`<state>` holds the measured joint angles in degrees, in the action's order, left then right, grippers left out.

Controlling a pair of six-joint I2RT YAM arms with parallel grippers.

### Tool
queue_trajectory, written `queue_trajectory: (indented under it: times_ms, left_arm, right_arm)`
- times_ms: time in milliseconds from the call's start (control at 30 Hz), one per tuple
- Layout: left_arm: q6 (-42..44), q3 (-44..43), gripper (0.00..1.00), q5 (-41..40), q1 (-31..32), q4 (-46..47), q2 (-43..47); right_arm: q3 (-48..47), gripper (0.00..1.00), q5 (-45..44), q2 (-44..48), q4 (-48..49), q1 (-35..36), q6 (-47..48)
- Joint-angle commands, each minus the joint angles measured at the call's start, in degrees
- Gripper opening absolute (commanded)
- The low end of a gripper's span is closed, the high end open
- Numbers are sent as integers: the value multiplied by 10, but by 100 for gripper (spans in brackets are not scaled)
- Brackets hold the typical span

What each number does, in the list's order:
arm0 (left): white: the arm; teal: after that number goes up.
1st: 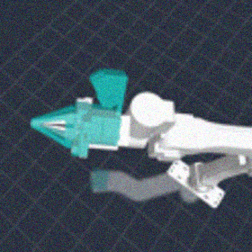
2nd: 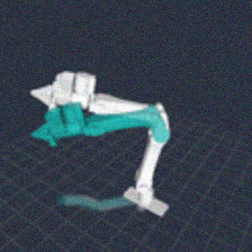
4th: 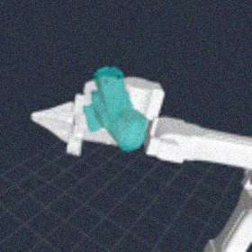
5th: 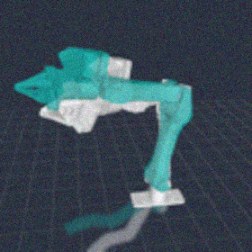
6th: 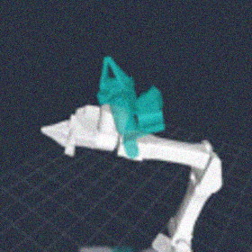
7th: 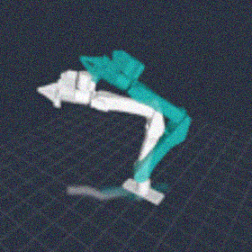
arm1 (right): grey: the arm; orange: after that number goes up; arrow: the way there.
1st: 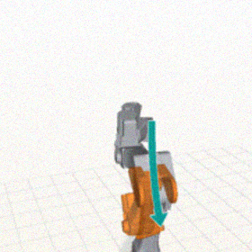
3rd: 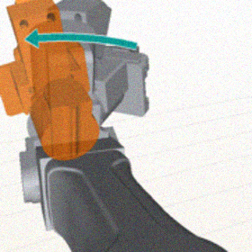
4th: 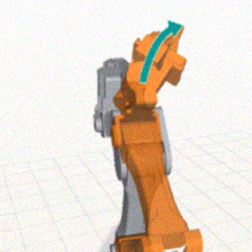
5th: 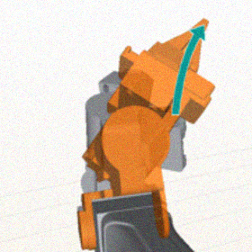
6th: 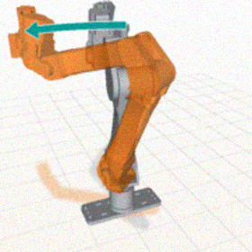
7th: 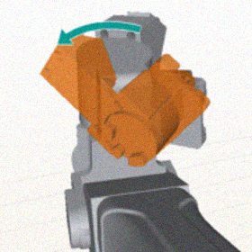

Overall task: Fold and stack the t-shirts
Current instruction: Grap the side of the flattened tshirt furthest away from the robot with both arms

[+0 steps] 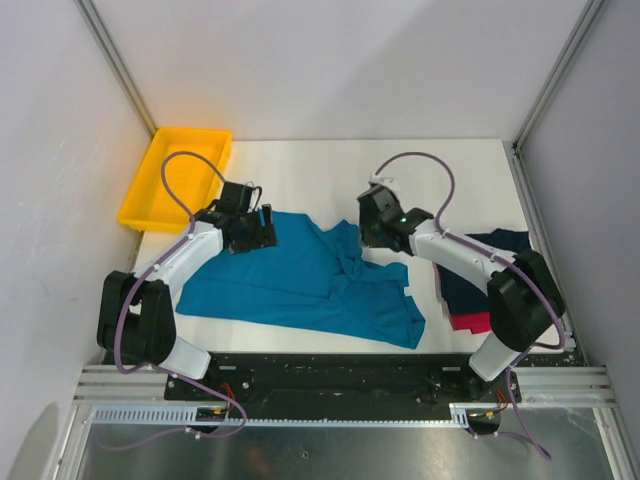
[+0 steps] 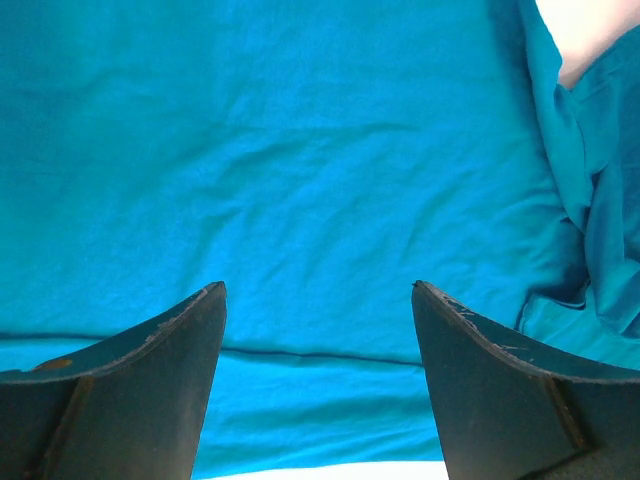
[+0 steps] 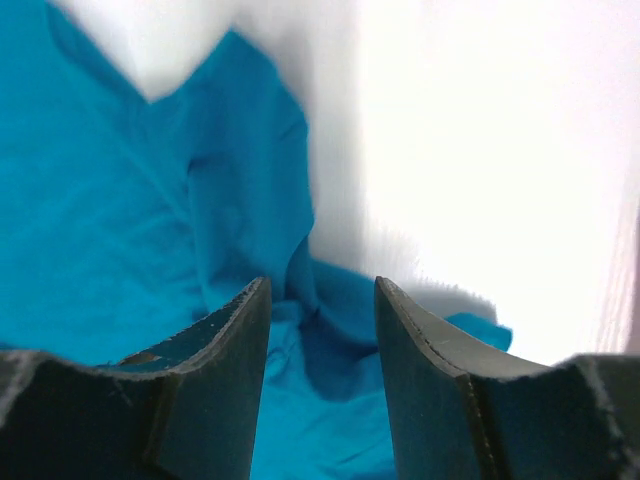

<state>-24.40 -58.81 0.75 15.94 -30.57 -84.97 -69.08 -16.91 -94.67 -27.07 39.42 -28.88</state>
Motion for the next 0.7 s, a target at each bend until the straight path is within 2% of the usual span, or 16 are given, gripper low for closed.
queue_trajectory:
  times_ms: [0,233,467,667]
  left_arm:
    - [13,5,80,11,-4,15,15]
    - [13,7,80,14,-5,16,12]
    - [14,8,80,16,-6,17,9]
    - [14,8,80,16,-7,17,10]
  right_arm:
    - [-6,51,32,7,46,-50,-9]
    - [-24,52,123,-83,108,-92,-10]
    - [-33,57,159,-130,147,-93,-17]
    - [-51,54,176,-164,153,-94,-28]
